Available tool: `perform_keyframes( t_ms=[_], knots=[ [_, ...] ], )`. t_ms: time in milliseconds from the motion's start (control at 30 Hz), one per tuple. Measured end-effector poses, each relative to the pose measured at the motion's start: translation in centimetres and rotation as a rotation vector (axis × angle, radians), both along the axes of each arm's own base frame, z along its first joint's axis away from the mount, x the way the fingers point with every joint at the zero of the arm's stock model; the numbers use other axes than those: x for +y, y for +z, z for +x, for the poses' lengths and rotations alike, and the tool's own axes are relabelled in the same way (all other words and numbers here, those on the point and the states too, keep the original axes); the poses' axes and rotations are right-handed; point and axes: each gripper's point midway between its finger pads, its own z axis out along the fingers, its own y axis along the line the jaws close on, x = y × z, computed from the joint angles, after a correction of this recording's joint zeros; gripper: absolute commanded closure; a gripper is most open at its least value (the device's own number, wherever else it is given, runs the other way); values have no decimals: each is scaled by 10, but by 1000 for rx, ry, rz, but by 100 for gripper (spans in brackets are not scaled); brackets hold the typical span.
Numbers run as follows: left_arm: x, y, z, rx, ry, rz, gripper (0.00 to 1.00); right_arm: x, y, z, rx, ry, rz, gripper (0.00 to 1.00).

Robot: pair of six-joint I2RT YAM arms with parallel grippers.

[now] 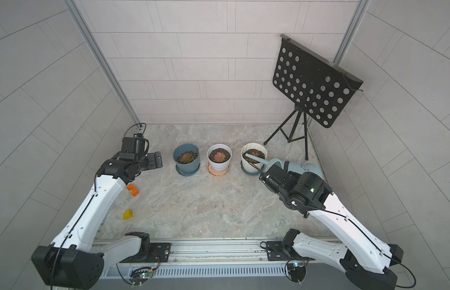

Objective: Water the succulent around the soil edge
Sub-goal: Water the soil of the potted plant with water.

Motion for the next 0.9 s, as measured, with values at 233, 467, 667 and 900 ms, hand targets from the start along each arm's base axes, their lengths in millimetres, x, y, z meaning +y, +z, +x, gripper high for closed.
perform_keyframes(
  t_ms=[233, 467, 667, 900],
  knots=[
    [0, 0, 0, -1, 1, 0, 3, -2, 0, -3, 0, 14, 5, 100],
    [2, 2, 2, -11, 7, 0, 3, -5, -1, -7, -6, 22, 15, 100],
    [2, 2, 2, -14, 8, 1, 3, -10, -5, -12, -10, 16, 19, 100],
    [3, -1, 2, -9, 12, 6, 3, -20, -9, -19, -18, -3, 29, 100]
  ],
)
